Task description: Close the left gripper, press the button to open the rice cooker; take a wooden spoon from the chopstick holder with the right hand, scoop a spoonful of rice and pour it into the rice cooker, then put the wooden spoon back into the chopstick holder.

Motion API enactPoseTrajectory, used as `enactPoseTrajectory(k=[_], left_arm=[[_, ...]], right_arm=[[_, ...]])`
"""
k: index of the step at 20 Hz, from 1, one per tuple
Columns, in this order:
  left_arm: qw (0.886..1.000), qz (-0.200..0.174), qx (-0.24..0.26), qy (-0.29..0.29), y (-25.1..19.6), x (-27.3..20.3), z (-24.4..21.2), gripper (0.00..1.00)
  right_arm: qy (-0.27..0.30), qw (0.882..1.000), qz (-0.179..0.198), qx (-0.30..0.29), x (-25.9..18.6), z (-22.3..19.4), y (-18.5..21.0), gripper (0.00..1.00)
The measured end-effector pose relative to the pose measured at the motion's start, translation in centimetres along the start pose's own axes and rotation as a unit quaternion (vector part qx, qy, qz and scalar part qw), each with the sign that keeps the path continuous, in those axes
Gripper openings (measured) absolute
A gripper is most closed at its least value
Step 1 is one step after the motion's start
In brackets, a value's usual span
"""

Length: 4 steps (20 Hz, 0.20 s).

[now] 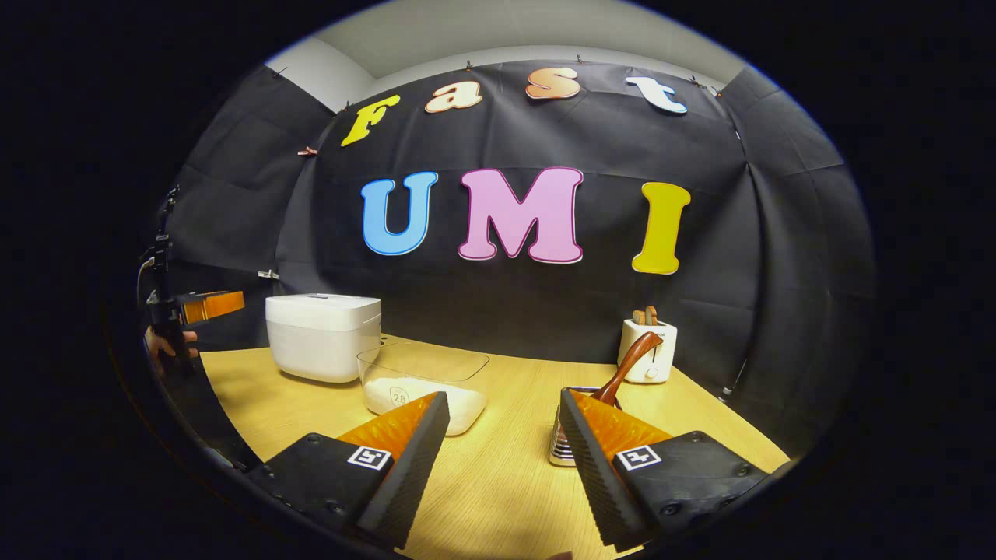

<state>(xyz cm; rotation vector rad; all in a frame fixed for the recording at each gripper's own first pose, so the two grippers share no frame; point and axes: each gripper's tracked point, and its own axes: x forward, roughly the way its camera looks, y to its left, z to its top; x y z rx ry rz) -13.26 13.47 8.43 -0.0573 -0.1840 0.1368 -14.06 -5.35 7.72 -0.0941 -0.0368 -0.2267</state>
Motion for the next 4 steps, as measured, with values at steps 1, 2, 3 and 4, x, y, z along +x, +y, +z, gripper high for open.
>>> enactPoseTrajectory(k=[1, 2, 3, 4], left_arm=[[1.000, 0.004, 0.003, -0.002, 0.18, 0.01, 0.01, 0.95], [1.000, 0.006, 0.003, -0.005, 0.23, -0.08, 0.08, 0.95], [1.000, 0.007, 0.000, -0.007, 0.30, -0.10, 0.09, 0.95], [1.000, 0.006, -0.003, -0.006, 0.25, -0.06, 0.08, 0.95]], right_arm=[[-0.001, 1.000, 0.000, 0.000, 0.13, -0.06, -0.12, 0.89], [-0.001, 1.000, -0.001, 0.000, 0.38, -0.18, -0.27, 0.89], [0.000, 1.000, -0.003, 0.000, 0.58, -0.37, -0.51, 0.89], [0.003, 1.000, -0.003, 0.003, 0.72, -0.52, -0.59, 0.89]])
